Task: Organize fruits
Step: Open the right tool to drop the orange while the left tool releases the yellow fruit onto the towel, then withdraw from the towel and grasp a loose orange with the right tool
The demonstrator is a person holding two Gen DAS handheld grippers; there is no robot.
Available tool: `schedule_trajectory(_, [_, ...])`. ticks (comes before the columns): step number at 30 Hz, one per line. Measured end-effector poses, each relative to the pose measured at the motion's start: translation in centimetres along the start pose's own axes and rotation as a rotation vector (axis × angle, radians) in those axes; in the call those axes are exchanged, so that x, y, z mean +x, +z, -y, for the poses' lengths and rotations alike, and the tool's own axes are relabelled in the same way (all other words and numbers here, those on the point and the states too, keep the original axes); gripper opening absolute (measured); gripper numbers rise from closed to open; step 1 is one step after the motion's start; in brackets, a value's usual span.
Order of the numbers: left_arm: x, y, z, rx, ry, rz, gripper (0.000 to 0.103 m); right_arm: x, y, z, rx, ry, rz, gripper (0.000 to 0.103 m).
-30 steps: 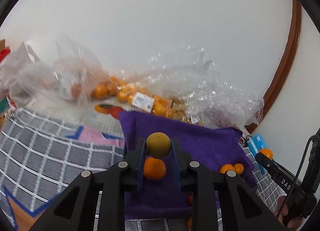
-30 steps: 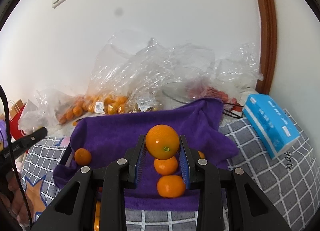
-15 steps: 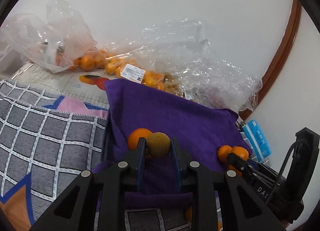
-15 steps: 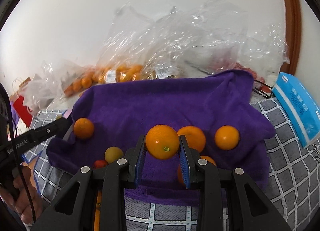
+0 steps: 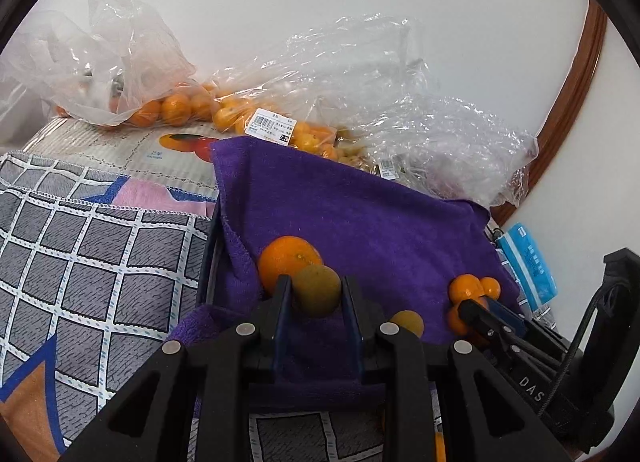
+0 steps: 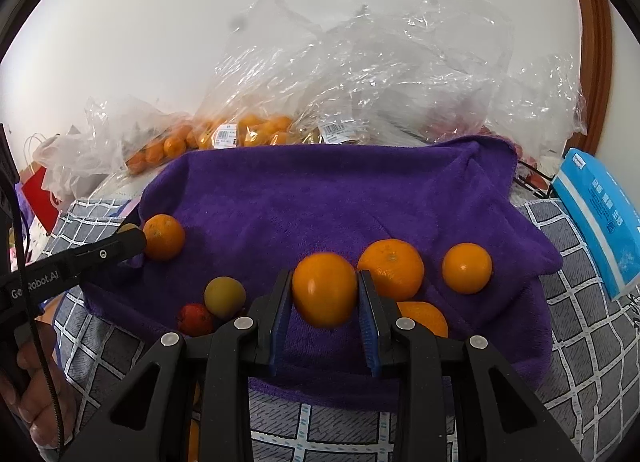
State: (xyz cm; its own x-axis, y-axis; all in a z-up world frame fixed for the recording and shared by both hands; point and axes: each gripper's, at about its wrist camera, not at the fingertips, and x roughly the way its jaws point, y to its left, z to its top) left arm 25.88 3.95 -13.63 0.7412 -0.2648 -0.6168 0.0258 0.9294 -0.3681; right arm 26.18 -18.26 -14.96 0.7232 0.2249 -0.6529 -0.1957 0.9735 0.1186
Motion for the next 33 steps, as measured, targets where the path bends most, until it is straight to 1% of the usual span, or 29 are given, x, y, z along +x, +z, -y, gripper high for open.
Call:
schedule_trajectory(6, [0.2, 0.0, -0.1, -0.007, 0.005, -0.005, 0.024, -0.5, 0.0, 0.3, 0.009, -0.007, 0.014, 0.032])
schedule_trajectory(8, [0.3, 0.0, -0.2, -0.009, 0.007, -0.008, 0.024, -0.6, 0.0, 0.3, 0.010, -0.009, 0.019, 0.034])
schedule_trajectory(11, [0.3, 0.0, -0.2, -0.008, 0.008, -0.007, 0.024, -0.9, 0.0, 0.3, 0.010, -0.016, 0.033, 0.042])
schedule_trajectory(14, [0.3, 0.0, -0.2, -0.009, 0.007, -0.007, 0.024, -1.1, 0.0, 0.3, 0.012, -0.017, 0.046, 0.046])
schedule_trajectory(20, [0.2, 0.0, -0.2, -0.011, 0.004, -0.007, 0.024, -1.3, 0.1, 0.6, 0.022, -0.024, 0.060, 0.047])
schedule_trajectory(24, [0.0, 0.1, -0.3, -0.021, -0.019, 0.001, 0.024, -1.6, 0.1, 0.9, 0.047, -0.024, 0.076, 0.049])
schedule_trajectory(25, [-0.1, 0.1, -0.3, -0.021, -0.022, 0.004, 0.024, -1.6, 0.1, 1.0, 0.053, -0.027, 0.079, 0.049])
schedule_trajectory(27, [-0.3, 0.1, -0.3, -0.020, -0.027, 0.009, 0.030, -1.8, 0.1, 0.9, 0.056, -0.028, 0.088, 0.049])
schedule_trajectory(33, [-0.7, 0.2, -0.4, -0.031, -0.023, 0.032, 0.033, -2.3, 0.1, 0.9, 0.053, -0.042, 0.114, 0.049])
